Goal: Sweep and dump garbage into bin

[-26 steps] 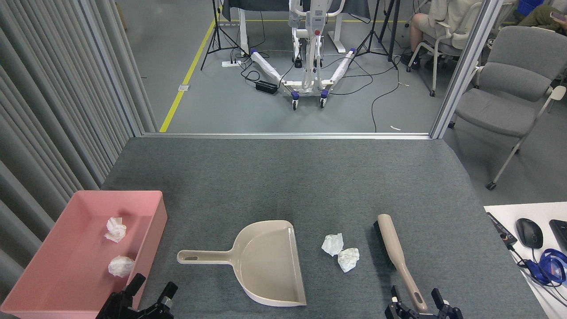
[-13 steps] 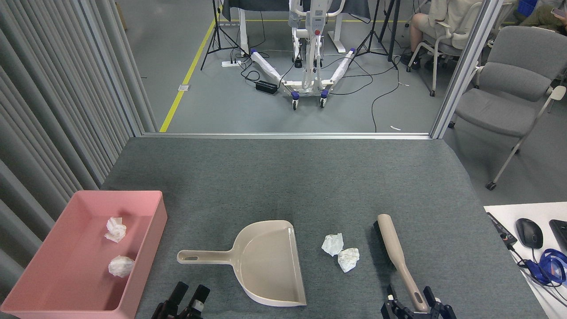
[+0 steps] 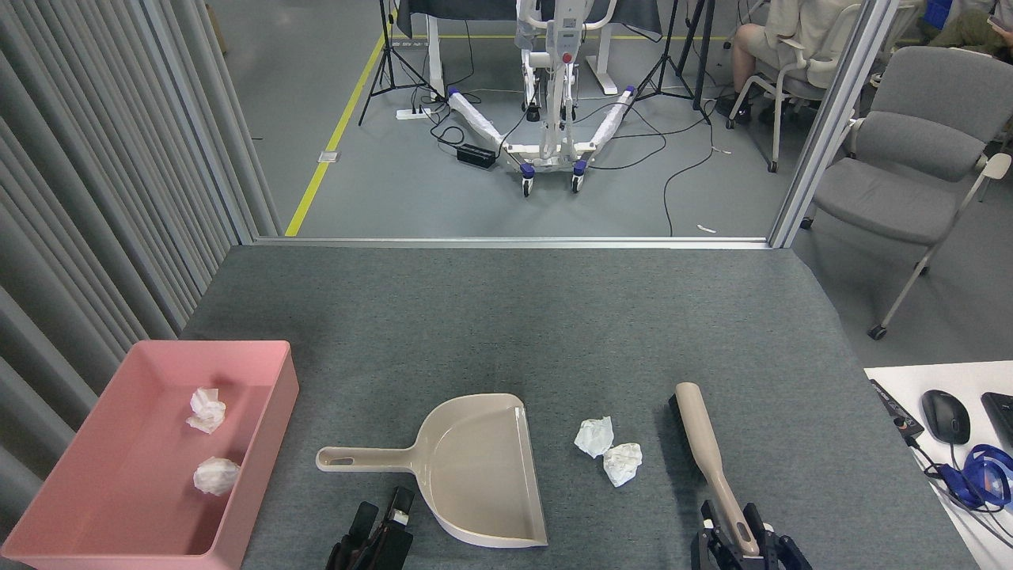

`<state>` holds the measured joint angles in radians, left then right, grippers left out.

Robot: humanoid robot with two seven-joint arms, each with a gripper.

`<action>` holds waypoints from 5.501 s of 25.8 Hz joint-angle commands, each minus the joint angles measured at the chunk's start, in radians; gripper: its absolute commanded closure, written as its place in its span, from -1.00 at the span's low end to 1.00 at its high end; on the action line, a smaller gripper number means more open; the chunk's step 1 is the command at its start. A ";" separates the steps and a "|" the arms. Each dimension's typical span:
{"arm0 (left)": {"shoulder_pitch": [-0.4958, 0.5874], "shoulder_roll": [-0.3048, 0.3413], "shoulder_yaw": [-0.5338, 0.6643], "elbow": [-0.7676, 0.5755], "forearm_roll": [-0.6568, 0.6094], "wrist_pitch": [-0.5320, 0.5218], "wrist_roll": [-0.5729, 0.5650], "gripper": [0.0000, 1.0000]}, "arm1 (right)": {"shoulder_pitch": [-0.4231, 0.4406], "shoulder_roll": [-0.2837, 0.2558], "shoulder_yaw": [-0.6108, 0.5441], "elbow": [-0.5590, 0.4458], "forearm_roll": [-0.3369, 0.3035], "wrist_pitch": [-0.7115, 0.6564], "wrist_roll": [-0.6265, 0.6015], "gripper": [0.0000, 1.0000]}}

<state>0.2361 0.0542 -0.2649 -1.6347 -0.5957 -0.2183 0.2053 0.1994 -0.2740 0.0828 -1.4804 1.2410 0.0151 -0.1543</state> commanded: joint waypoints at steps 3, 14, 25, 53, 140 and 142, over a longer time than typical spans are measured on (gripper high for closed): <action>-0.040 -0.070 0.021 0.111 0.037 0.005 0.005 -0.92 | 0.000 0.001 0.000 0.000 -0.002 -0.004 -0.001 -0.14; -0.169 -0.067 0.021 0.248 0.152 0.016 0.016 -0.66 | 0.005 -0.002 0.000 0.000 -0.002 -0.017 -0.008 0.18; -0.236 -0.063 0.052 0.303 0.206 0.102 0.022 -0.67 | 0.008 -0.004 -0.002 0.000 -0.002 -0.047 -0.028 0.71; -0.317 -0.053 0.093 0.438 0.214 0.089 0.085 0.00 | 0.066 0.055 0.132 -0.035 0.012 -0.106 -0.025 1.00; -0.084 0.598 0.230 0.188 0.967 -0.122 0.189 1.00 | -0.086 -0.079 -0.028 0.098 -0.118 -0.096 -0.028 0.96; -0.084 0.638 0.236 0.200 1.007 -0.124 0.183 1.00 | -0.094 -0.077 -0.026 0.104 -0.118 -0.096 -0.028 0.96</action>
<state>0.1517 0.6447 -0.0471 -1.4507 0.3525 -0.3430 0.3984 0.1132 -0.3529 0.0549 -1.3868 1.1229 -0.0815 -0.1843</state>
